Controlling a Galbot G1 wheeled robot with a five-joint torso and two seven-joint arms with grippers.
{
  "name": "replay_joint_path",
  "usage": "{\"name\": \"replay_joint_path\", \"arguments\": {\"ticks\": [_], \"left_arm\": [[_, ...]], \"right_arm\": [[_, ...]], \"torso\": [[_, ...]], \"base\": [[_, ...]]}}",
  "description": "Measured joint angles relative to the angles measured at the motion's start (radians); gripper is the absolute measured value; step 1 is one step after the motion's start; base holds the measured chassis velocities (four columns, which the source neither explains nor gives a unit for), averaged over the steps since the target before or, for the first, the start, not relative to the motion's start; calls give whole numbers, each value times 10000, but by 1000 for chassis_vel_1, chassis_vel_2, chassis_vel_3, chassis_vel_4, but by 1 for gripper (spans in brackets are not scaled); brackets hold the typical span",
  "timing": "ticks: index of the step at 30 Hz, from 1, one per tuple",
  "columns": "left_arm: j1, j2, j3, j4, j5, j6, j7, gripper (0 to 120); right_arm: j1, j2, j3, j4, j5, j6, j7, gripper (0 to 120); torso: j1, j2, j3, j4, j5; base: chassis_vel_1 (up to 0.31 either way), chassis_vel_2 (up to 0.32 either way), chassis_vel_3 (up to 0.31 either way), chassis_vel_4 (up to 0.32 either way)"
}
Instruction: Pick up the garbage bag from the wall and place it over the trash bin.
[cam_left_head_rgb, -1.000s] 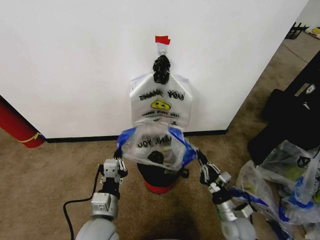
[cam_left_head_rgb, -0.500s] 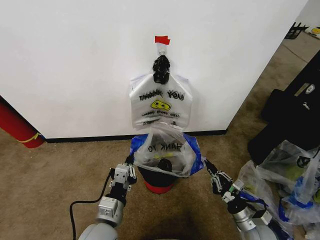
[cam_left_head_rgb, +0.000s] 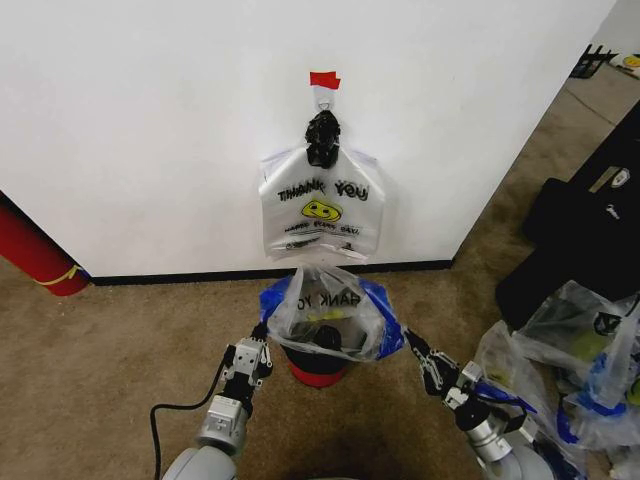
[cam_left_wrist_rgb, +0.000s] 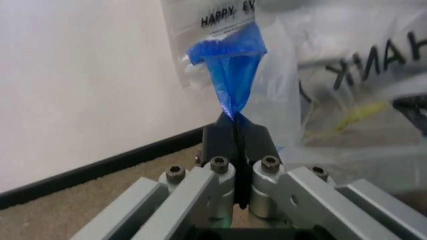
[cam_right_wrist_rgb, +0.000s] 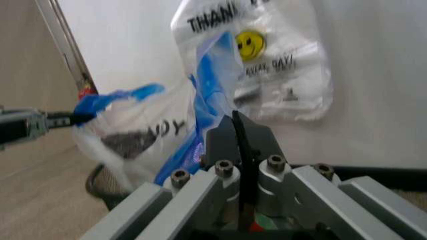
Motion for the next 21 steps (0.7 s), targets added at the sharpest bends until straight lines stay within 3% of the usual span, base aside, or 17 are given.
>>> {"name": "replay_joint_path", "arguments": {"ticks": [15, 21], "left_arm": [[579, 576, -36, 552, 1766, 101, 52, 0], [428, 1121, -18, 1128, 2236, 115, 169, 0]], "right_arm": [[343, 258, -212, -1571, -229, 522, -645, 0], [689, 260, -369, -2169, 2, 512, -526, 0]], "torso": [[0, 0, 0, 0, 0], [0, 0, 0, 0, -2]], "base": [[0, 0, 0, 0], [0, 0, 0, 0]]}}
